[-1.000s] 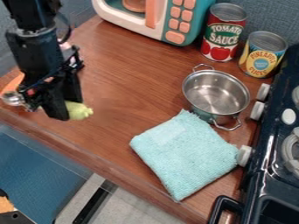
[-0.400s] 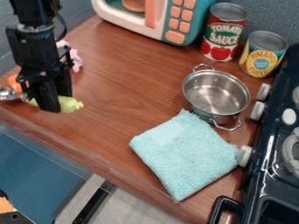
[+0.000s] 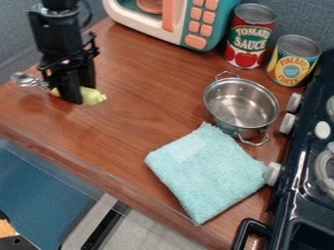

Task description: Move the spoon in the middle of the table

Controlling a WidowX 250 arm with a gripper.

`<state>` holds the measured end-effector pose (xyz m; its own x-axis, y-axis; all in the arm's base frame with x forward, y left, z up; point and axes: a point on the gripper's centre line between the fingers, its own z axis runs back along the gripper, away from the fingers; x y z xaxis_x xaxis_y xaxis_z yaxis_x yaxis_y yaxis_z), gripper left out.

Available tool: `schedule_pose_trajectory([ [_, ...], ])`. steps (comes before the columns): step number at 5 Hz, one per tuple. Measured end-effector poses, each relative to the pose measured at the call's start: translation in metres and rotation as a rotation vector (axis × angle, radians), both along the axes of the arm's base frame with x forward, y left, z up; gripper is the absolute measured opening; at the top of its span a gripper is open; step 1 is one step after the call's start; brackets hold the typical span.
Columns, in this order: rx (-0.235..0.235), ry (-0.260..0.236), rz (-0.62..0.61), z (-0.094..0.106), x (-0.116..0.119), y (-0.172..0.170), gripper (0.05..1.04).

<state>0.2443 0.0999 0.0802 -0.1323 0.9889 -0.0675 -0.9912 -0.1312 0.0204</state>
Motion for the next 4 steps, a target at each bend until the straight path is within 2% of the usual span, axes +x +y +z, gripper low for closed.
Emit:
schedule_pose_trajectory([
  [1,-0.018,0.006,-0.062,-0.009,0.019,-0.008,0.393],
  [2,-0.057,0.021,-0.095,-0.02,0.028,-0.018,0.393],
  [3,-0.068,-0.001,-0.16,-0.02,0.043,-0.027,0.392],
  [4,-0.08,-0.042,-0.198,-0.011,0.057,-0.03,0.391],
])
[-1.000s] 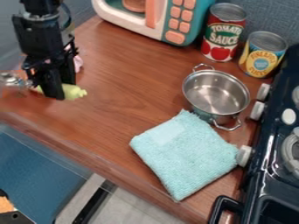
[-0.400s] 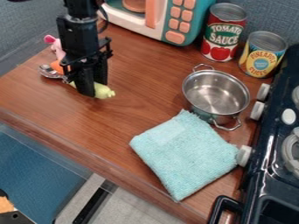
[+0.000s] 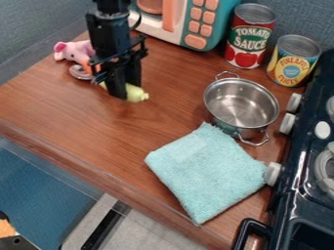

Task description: Move the spoon in the middle of the table

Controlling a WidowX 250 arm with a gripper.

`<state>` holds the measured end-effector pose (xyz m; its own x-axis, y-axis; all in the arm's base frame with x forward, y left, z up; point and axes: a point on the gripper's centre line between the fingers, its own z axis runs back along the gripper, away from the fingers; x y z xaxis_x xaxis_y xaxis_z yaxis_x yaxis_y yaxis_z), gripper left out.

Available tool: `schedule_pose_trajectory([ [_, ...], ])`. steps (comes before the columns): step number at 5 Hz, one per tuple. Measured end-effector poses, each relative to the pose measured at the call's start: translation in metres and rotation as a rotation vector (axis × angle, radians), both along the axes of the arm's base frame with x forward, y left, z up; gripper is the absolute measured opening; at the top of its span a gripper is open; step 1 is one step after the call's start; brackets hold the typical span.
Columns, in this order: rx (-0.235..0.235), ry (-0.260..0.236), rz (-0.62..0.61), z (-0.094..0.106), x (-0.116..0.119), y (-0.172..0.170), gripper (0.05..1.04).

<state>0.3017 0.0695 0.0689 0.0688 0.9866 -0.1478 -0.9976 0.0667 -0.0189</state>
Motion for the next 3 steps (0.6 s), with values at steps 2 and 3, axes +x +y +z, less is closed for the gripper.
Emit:
schedule_pose_trajectory([
  [2,-0.036,-0.018,-0.066,-0.001,0.023,-0.01,0.391],
  [3,-0.035,-0.023,-0.137,-0.001,0.032,-0.021,0.391],
])
